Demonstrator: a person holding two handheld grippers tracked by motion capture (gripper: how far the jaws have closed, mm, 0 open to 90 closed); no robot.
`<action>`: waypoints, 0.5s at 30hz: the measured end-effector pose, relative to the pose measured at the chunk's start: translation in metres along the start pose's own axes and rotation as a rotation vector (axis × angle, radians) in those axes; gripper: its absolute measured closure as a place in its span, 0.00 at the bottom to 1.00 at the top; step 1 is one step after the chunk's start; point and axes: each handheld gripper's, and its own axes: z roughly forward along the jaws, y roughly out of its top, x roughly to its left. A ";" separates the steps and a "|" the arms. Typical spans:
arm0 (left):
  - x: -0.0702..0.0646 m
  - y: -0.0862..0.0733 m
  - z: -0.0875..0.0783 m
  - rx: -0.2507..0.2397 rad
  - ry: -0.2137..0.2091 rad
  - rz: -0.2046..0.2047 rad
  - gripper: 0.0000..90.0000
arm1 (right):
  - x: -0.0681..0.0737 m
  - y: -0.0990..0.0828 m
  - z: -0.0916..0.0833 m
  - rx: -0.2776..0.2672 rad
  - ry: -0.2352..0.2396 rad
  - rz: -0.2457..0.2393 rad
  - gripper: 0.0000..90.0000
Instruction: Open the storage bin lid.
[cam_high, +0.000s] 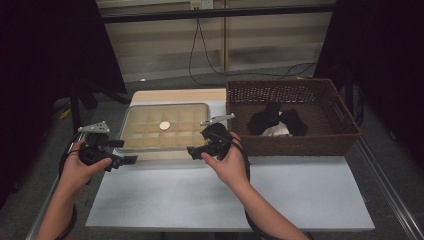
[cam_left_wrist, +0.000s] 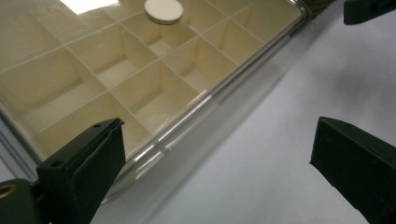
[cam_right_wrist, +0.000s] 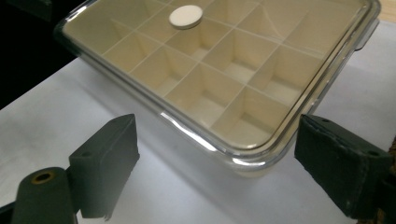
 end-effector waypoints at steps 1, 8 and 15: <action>0.003 0.000 0.001 -0.001 -0.001 -0.010 0.03 | 0.000 0.001 0.002 0.002 -0.010 0.002 0.15; 0.020 0.002 0.005 0.009 0.039 -0.034 0.03 | -0.001 0.005 0.016 0.000 -0.047 0.034 0.15; 0.034 0.007 0.007 -0.004 0.065 -0.048 0.03 | -0.003 0.009 0.024 0.003 -0.070 0.063 0.15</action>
